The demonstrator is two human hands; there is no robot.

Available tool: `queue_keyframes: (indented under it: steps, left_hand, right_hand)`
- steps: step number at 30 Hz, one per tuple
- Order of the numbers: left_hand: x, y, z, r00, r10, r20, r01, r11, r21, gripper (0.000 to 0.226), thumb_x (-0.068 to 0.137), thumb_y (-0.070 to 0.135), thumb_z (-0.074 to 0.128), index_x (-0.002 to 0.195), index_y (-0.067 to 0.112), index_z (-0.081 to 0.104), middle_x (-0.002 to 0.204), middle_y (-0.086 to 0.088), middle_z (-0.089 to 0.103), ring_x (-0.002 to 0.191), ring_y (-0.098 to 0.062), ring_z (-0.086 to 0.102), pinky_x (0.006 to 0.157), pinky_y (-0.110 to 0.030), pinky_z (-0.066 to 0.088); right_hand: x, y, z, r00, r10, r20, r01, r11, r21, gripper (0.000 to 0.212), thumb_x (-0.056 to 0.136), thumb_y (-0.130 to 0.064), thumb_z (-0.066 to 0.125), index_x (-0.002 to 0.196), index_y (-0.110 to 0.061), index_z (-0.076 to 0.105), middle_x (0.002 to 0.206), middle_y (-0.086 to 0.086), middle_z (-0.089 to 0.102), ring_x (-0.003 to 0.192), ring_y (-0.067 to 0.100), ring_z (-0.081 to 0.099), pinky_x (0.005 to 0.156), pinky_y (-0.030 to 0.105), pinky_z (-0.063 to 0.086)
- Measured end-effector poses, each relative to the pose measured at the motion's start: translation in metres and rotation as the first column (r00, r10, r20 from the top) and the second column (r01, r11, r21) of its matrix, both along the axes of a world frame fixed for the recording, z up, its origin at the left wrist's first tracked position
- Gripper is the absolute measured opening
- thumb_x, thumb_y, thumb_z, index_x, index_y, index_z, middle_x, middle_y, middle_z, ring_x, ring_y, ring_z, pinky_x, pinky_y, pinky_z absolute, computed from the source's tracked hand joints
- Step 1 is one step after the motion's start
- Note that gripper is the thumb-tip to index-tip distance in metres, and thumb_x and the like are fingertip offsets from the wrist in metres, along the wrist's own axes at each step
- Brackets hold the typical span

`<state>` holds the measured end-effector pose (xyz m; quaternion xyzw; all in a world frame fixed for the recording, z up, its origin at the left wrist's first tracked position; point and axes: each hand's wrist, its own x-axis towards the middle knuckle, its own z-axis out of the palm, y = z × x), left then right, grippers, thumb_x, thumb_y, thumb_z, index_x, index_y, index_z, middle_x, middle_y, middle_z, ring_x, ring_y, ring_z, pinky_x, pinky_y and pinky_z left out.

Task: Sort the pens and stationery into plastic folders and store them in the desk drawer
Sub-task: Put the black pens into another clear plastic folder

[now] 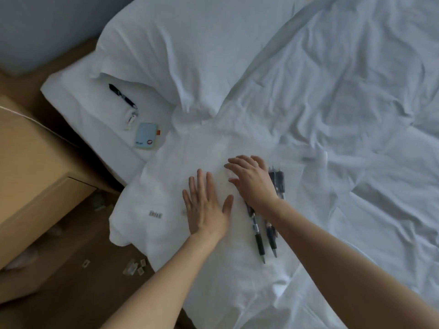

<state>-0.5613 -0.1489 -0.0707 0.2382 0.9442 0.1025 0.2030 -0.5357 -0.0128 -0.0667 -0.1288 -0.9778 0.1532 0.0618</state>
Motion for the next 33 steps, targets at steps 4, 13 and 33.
queue_keyframes:
  steps: [4, 13, 33]
  left_hand:
    - [-0.001, -0.002, -0.014, 1.000, -0.023, 0.006, 0.023, 1.000, -0.007, 0.084, 0.075, 0.070, -0.010, 0.141, 0.022, -0.027, 0.147, 0.003, -0.037, 0.139, -0.019, -0.029, 0.111, -0.040, -0.018]
    - [-0.003, -0.008, -0.022, 0.995, -0.090, 0.037, 0.092, 0.993, -0.073, 0.080, 0.062, 0.072, -0.032, 0.125, 0.026, -0.048, 0.130, 0.006, -0.056, 0.124, -0.016, -0.047, 0.107, -0.040, -0.025]
    - [-0.080, 0.015, 0.022, 0.990, -0.120, -0.069, 0.127, 0.987, 0.098, 0.060, 0.101, 0.039, 0.027, 0.151, 0.022, -0.002, 0.159, 0.001, -0.012, 0.145, -0.017, -0.011, 0.115, -0.035, -0.010]
  right_hand:
    - [-0.002, 0.006, -0.011, 0.992, 0.017, -0.122, -0.020, 0.999, -0.025, 0.019, 0.062, -0.015, 0.085, 0.079, -0.015, 0.075, 0.091, 0.000, 0.074, 0.085, 0.021, 0.070, 0.080, 0.026, 0.036]
    - [-0.018, 0.011, 0.006, 0.955, -0.283, -0.093, 0.235, 0.907, -0.350, 0.014, 0.088, -0.019, 0.062, 0.085, -0.014, 0.075, 0.085, 0.000, 0.075, 0.074, 0.021, 0.069, 0.062, 0.032, 0.052]
    - [-0.037, 0.042, 0.010, 0.878, -0.425, -0.221, 0.423, 0.904, -0.060, 0.049, 0.072, -0.001, 0.076, 0.117, -0.008, 0.057, 0.119, 0.017, 0.054, 0.106, 0.035, 0.054, 0.091, 0.042, 0.044]
